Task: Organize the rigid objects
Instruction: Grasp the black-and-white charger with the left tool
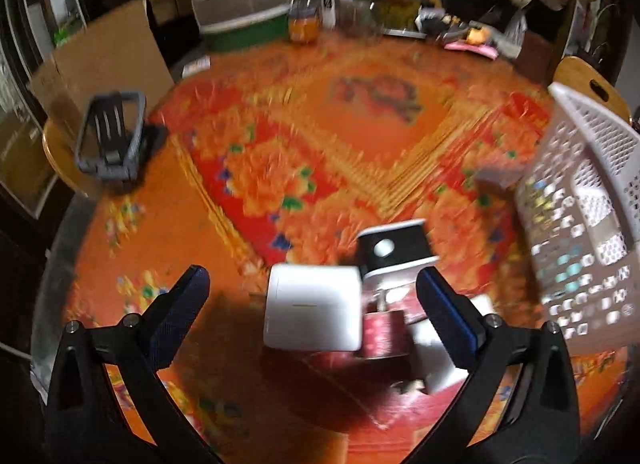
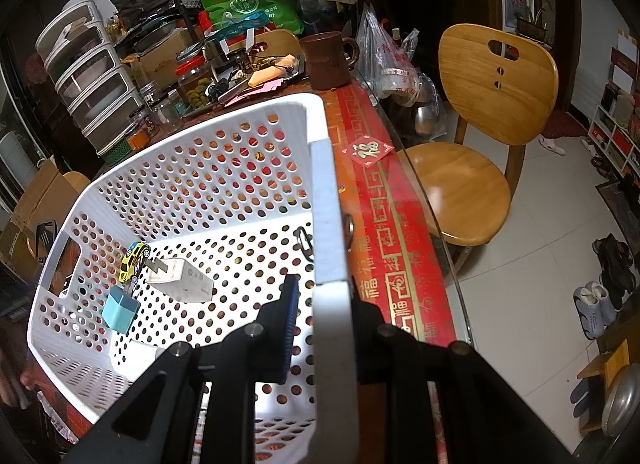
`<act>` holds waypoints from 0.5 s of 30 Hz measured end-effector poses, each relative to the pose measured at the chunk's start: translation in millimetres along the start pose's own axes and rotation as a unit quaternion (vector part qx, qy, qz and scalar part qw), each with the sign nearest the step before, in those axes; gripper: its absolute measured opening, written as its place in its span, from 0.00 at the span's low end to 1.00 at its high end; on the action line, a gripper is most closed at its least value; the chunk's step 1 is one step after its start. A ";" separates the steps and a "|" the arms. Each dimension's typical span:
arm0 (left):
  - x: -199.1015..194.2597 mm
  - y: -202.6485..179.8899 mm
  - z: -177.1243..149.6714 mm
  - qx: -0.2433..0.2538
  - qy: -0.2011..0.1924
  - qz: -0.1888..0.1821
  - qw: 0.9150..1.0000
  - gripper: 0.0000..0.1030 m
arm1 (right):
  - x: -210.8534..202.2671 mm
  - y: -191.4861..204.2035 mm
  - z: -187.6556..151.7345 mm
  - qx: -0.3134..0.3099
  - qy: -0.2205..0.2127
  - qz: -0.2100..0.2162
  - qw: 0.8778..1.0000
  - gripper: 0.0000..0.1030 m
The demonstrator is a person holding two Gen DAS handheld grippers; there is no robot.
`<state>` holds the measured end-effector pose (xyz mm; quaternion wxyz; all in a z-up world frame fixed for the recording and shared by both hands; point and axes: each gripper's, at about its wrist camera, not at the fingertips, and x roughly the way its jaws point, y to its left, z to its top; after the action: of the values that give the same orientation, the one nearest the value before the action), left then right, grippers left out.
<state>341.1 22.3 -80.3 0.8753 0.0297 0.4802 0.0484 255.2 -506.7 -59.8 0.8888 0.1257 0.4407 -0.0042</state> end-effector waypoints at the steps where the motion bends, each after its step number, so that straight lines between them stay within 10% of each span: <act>1: 5.4 1.1 -2.4 -0.003 0.003 -0.001 1.000 0.99 | -0.4 0.0 -0.4 -0.001 0.001 -0.001 1.000 0.20; 11: 24.5 -50.7 3.7 0.008 0.003 -0.039 0.999 0.99 | -1.6 0.7 -0.6 -0.005 0.002 -0.003 1.000 0.20; 14: 31.4 -63.2 9.0 0.021 0.003 -0.006 1.000 0.81 | -1.6 0.7 0.2 -0.006 0.003 -0.004 1.000 0.20; 15: 34.0 -66.3 10.4 0.023 0.008 -0.004 1.000 0.61 | -1.6 0.7 0.7 -0.006 0.004 -0.004 1.000 0.20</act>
<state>371.9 -39.7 -109.7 0.8709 0.0472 0.4880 0.0341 254.8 -506.3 -58.0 0.8880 0.1182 0.4445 -0.0044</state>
